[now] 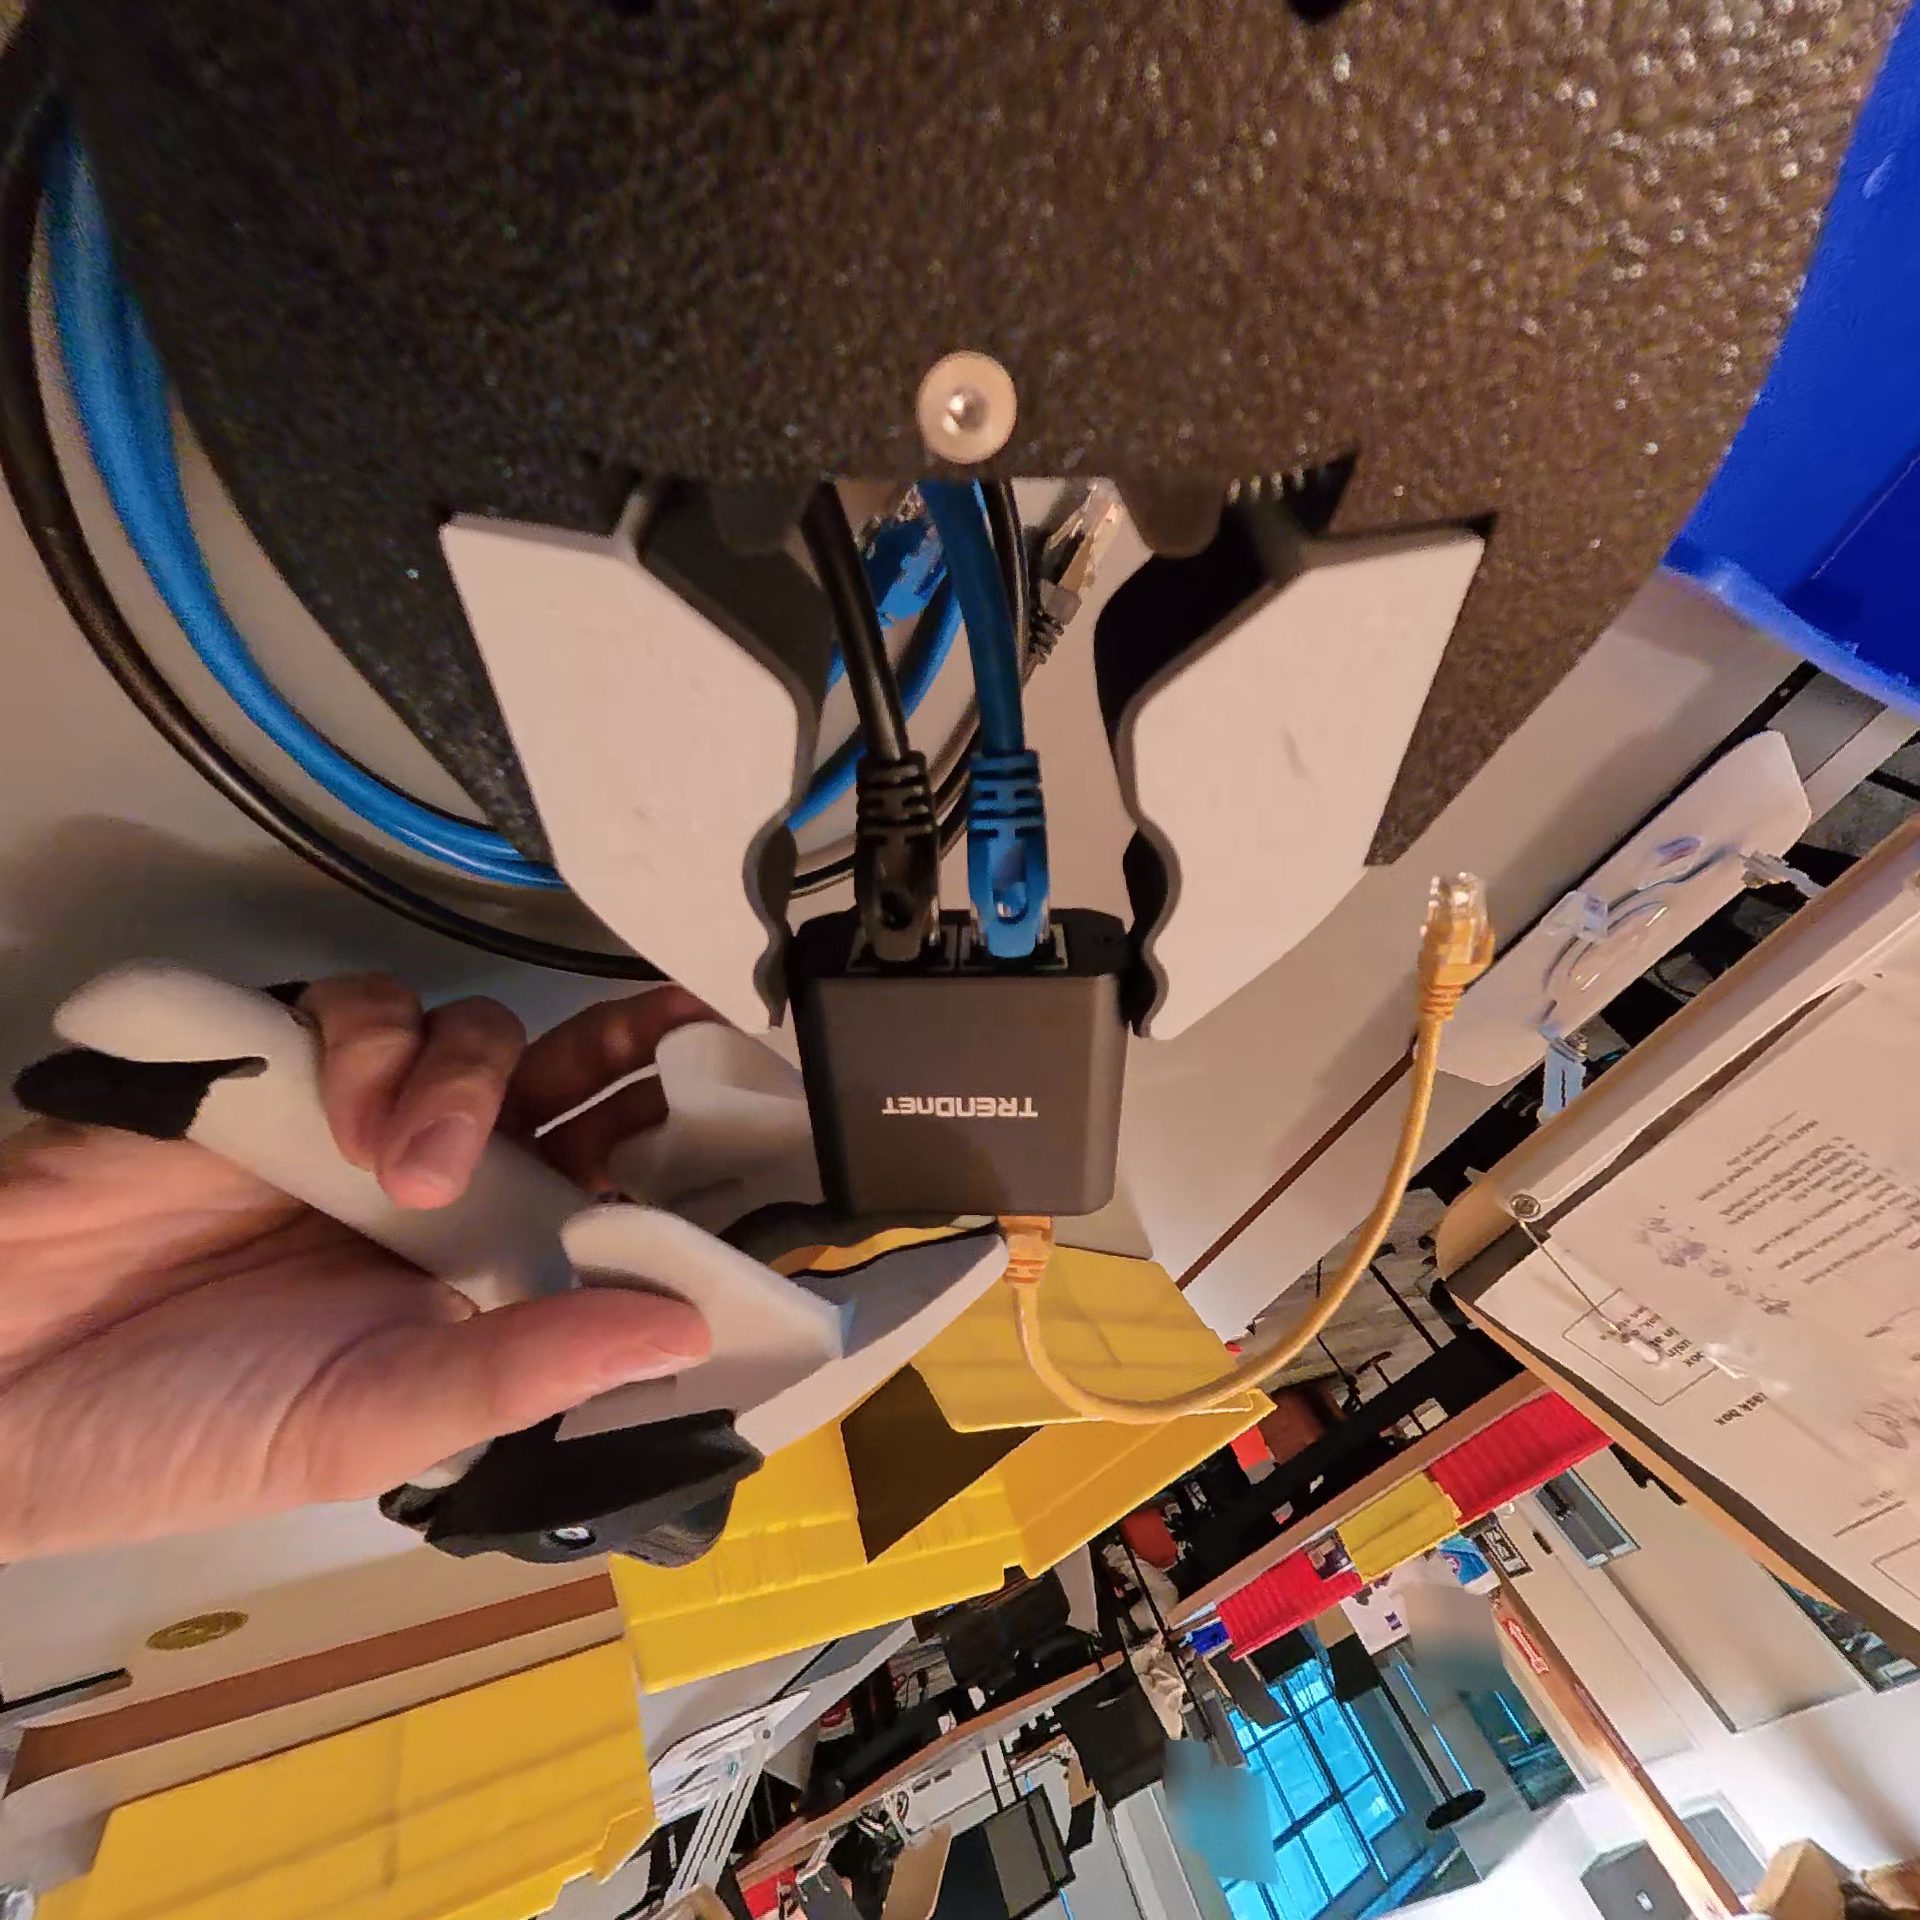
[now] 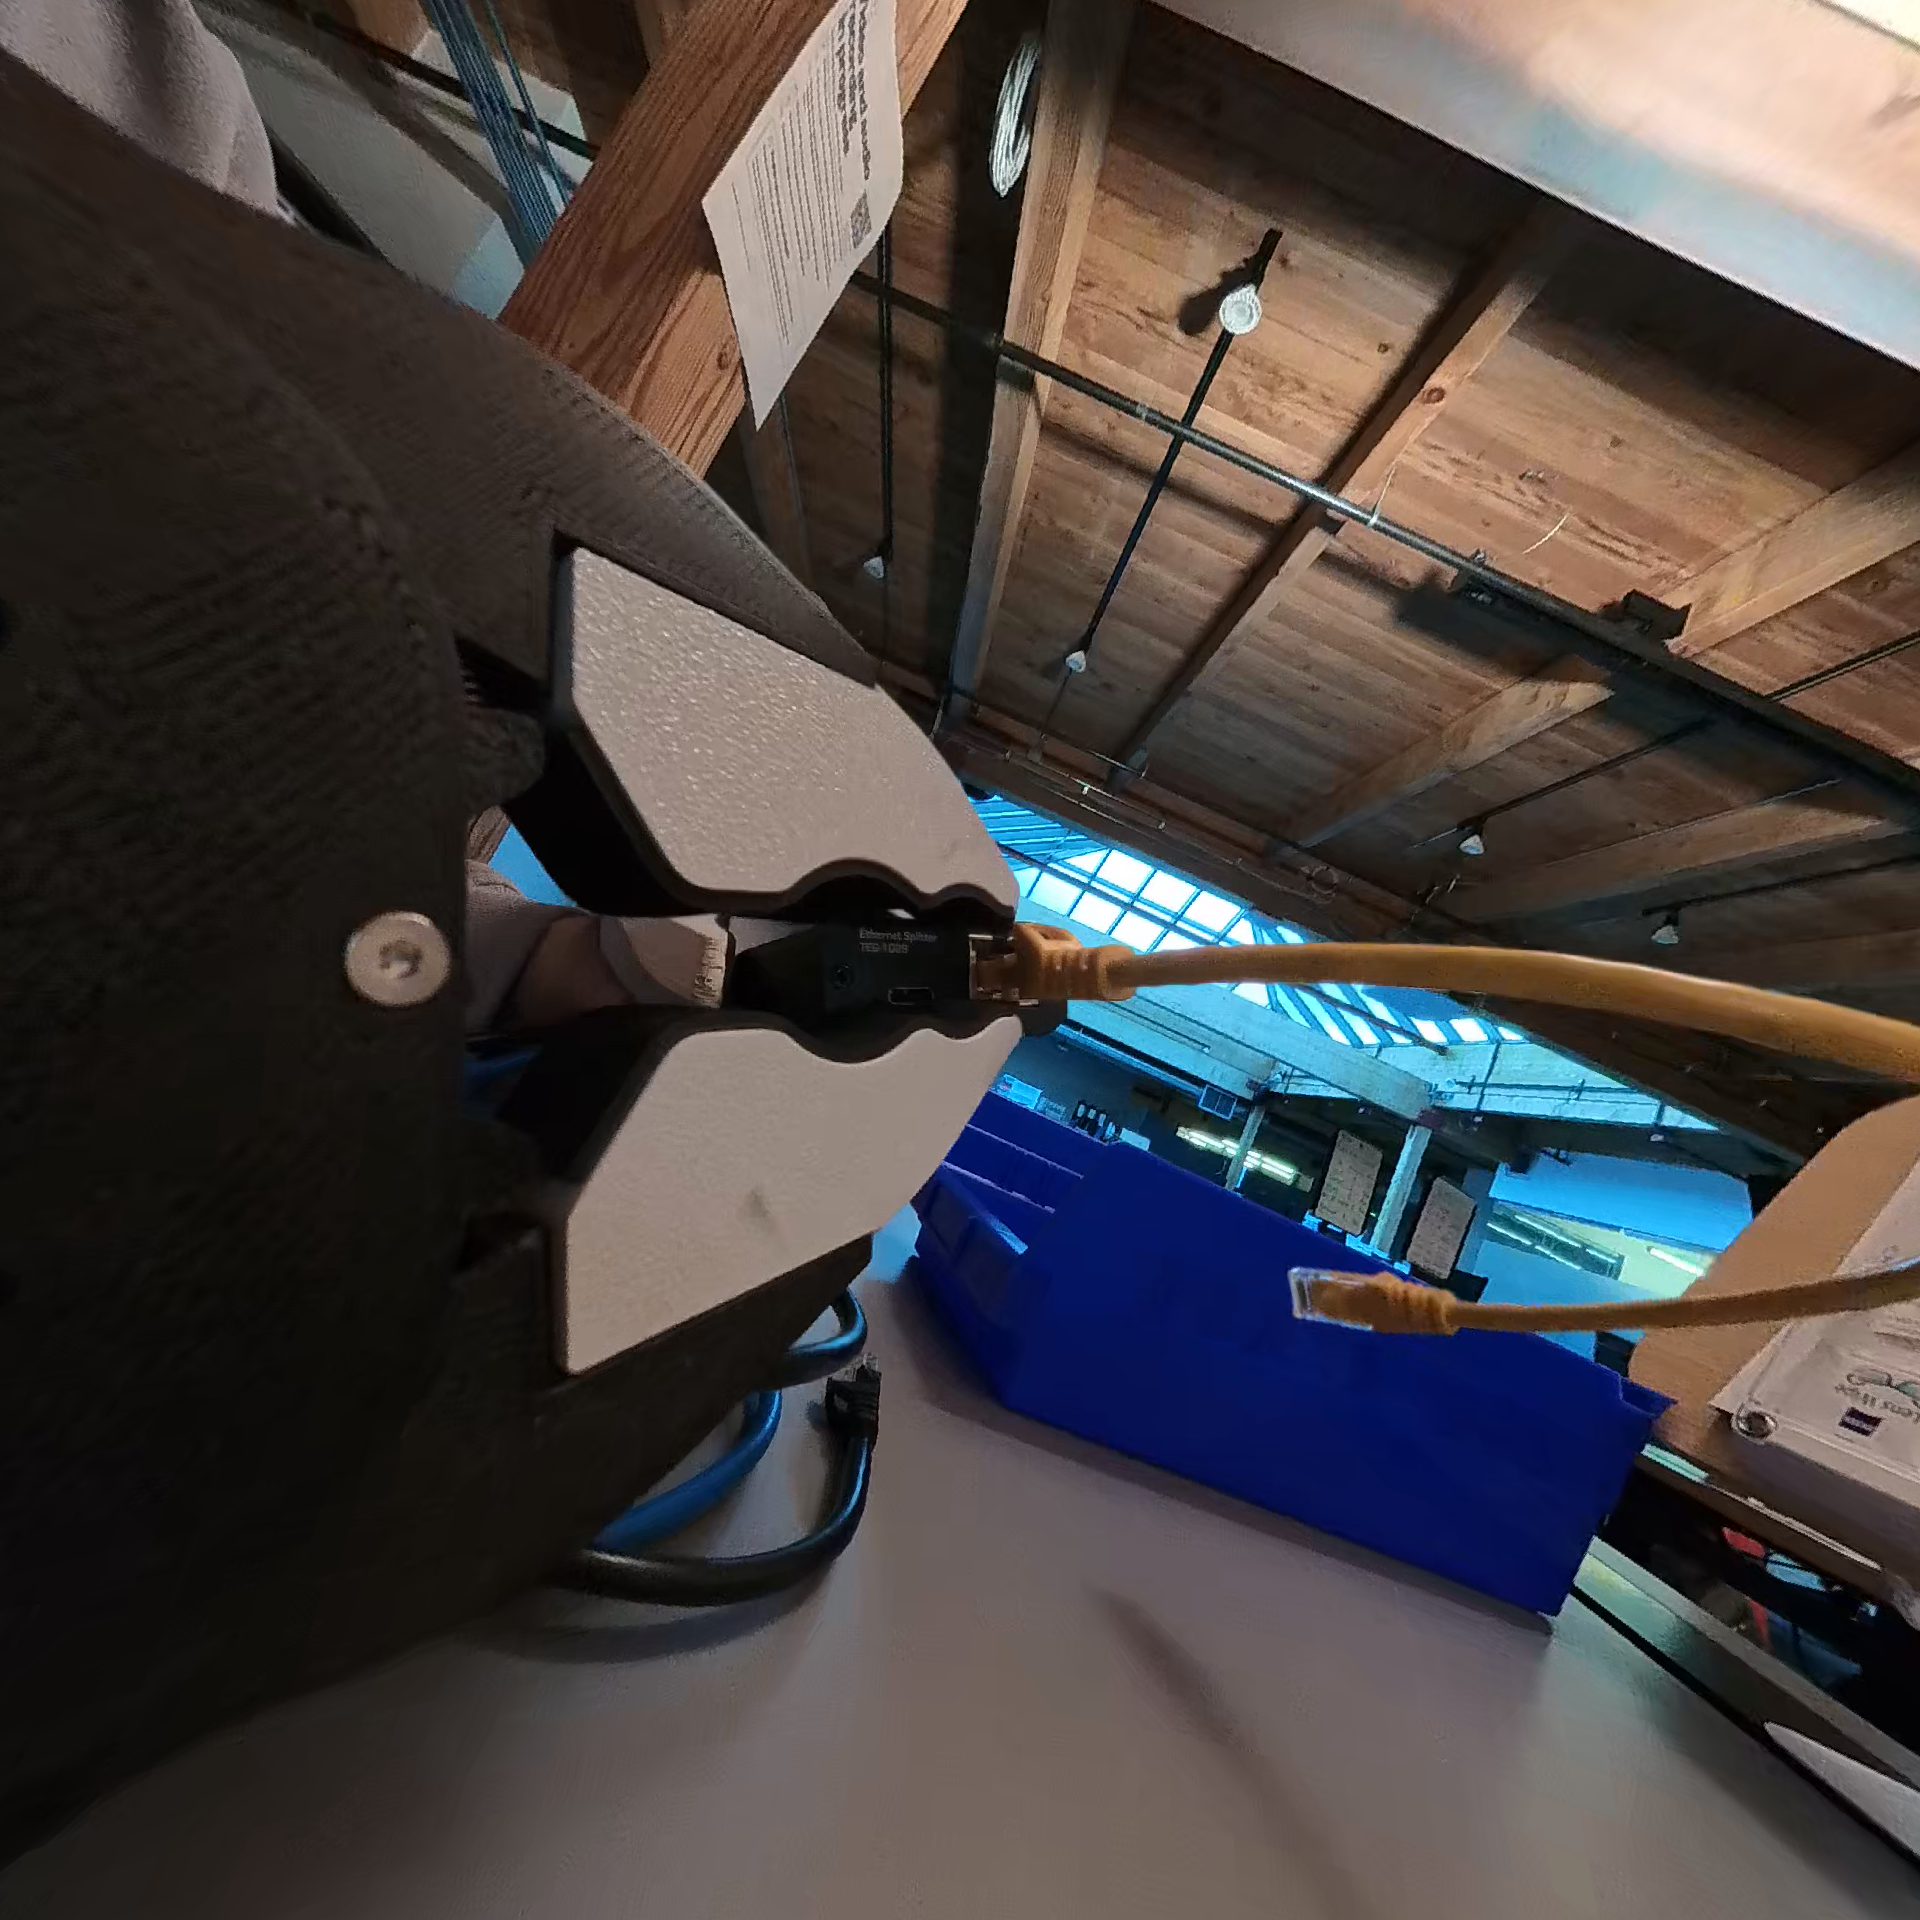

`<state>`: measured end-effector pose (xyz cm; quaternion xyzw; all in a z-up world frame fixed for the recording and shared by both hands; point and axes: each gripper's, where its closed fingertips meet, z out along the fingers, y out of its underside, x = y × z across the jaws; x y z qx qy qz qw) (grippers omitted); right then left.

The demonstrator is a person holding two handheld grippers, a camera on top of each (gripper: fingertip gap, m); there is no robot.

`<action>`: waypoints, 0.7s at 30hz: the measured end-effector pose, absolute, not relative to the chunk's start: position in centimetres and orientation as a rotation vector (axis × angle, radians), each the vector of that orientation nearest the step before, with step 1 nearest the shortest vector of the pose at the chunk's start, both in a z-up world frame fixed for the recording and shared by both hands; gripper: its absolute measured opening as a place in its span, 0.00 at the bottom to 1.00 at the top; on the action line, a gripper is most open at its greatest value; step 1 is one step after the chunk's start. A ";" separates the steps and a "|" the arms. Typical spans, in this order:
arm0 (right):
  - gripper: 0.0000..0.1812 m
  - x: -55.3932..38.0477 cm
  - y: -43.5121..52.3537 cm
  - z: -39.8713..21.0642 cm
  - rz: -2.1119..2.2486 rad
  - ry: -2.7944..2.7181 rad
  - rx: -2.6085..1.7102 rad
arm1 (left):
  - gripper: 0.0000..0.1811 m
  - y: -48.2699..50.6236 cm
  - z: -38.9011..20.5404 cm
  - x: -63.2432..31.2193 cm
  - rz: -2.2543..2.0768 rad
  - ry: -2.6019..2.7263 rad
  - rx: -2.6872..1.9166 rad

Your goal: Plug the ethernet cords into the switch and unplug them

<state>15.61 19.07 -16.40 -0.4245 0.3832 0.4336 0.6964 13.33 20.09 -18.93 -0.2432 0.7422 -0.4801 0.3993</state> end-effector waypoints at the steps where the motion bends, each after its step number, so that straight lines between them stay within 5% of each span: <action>1: 0.07 15.6 19.1 -16.4 0.968 0.859 -0.946 | 0.34 20.1 -18.9 13.3 -1.212 1.879 -0.615; 21: 0.07 16.0 18.8 -16.6 0.920 0.875 -0.912 | 0.34 19.5 -19.3 13.4 -1.202 1.899 -0.637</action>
